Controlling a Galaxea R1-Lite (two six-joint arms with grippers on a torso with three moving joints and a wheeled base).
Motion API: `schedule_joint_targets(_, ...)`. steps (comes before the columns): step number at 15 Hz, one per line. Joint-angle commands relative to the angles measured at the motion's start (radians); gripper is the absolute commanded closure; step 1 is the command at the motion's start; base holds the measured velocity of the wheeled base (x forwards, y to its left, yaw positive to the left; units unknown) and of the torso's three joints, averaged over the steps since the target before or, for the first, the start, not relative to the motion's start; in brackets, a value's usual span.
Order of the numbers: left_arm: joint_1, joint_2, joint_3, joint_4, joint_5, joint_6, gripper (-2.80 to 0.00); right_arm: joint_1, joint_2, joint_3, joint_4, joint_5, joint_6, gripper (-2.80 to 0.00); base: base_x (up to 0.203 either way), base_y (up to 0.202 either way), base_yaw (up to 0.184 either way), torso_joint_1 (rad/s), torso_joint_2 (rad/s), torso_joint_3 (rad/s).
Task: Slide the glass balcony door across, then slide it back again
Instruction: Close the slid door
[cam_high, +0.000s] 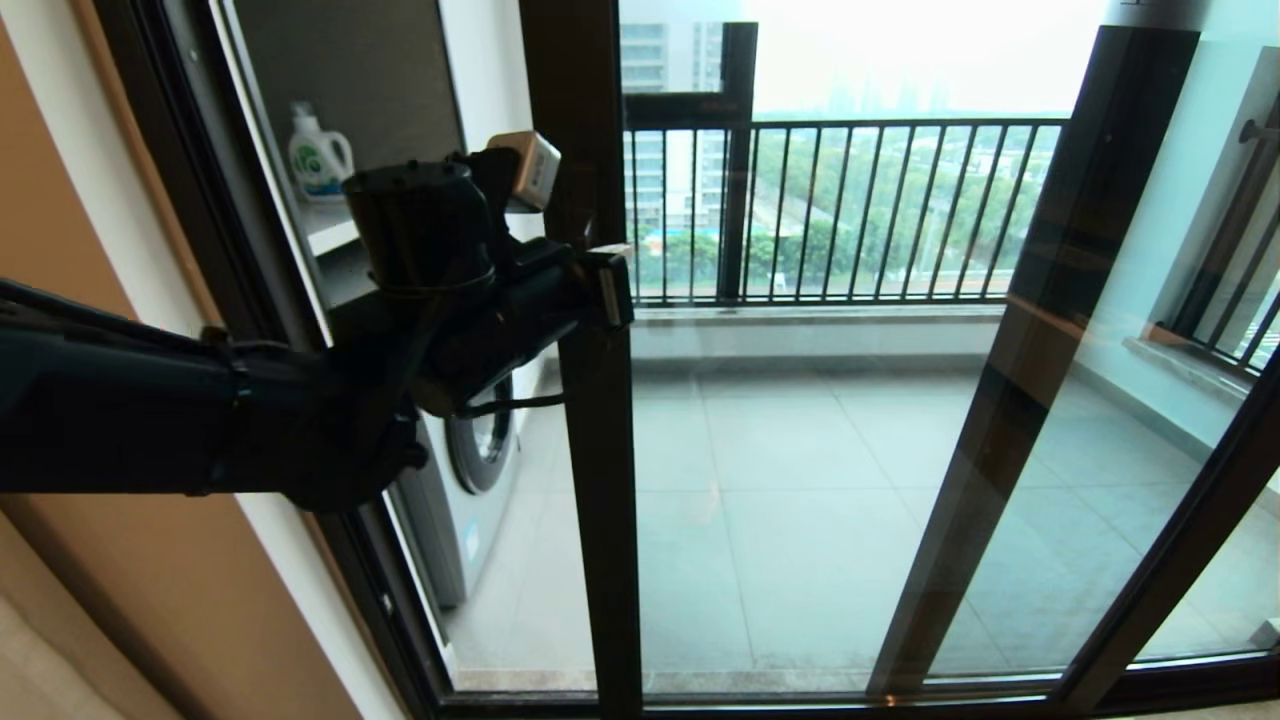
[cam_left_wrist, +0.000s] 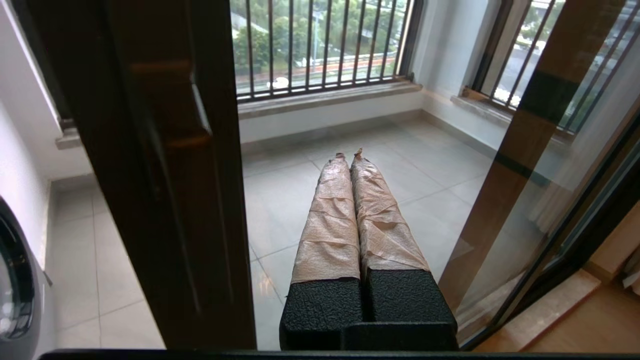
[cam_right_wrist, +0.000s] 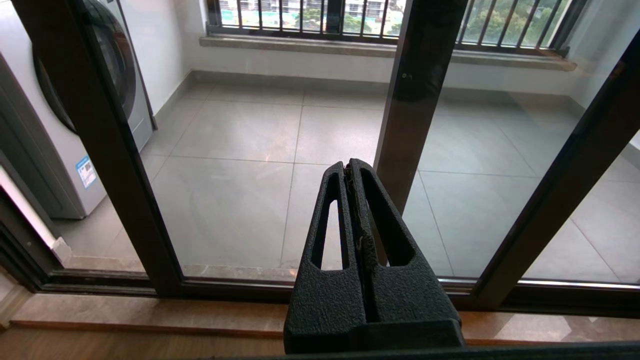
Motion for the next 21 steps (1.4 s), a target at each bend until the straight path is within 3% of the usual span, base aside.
schedule_joint_targets(1, -0.028, 0.079, -0.082, -0.004, 0.076, 0.0, 0.0, 0.0, 0.002, 0.002, 0.0, 0.001, -0.001, 0.0, 0.0, 0.0, 0.0, 0.0, 0.0, 0.0)
schedule_joint_targets(2, -0.04, 0.105, -0.116, -0.002, 0.132, 0.003, 0.0, 0.0, 0.002, 0.002, 0.0, 0.001, -0.001, 0.0, 0.0, 0.0, 0.0, 0.0, 0.0, 0.0)
schedule_joint_targets(6, -0.051, 0.121, -0.132, 0.037, 0.25, 0.069, 0.0, 0.0, 0.002, 0.002, 0.0, 0.001, -0.001, 0.0, 0.0, 0.0, 0.0, 0.0, 0.0, 0.0)
schedule_joint_targets(11, -0.048, 0.147, -0.2, 0.042, 0.322, 0.106, 0.0, 0.0, 0.002, 0.002, 0.0, 0.001, -0.001, 0.0, 0.0, 0.0, 0.0, 0.0, 0.0, 0.0)
schedule_joint_targets(13, -0.044, 0.185, -0.262, 0.039, 0.389, 0.107, 0.0, 0.0, 0.002, 0.002, 0.0, 0.001, -0.001, 0.0, 0.0, 0.0, 0.0, 0.0, 0.0, 0.0)
schedule_joint_targets(18, -0.026, 0.17, -0.263, 0.044, 0.447, 0.129, 0.0, 0.0, 0.002, 0.002, 0.0, 0.001, -0.001, 0.0, 0.0, 0.0, 0.0, 0.0, 0.0, 0.0)
schedule_joint_targets(21, -0.013, 0.169, -0.233, 0.043, 0.447, 0.13, 0.0, 0.0, 0.002, 0.002, 0.0, 0.001, -0.001, 0.0, 0.0, 0.0, 0.0, 0.0, 0.0, 0.0)
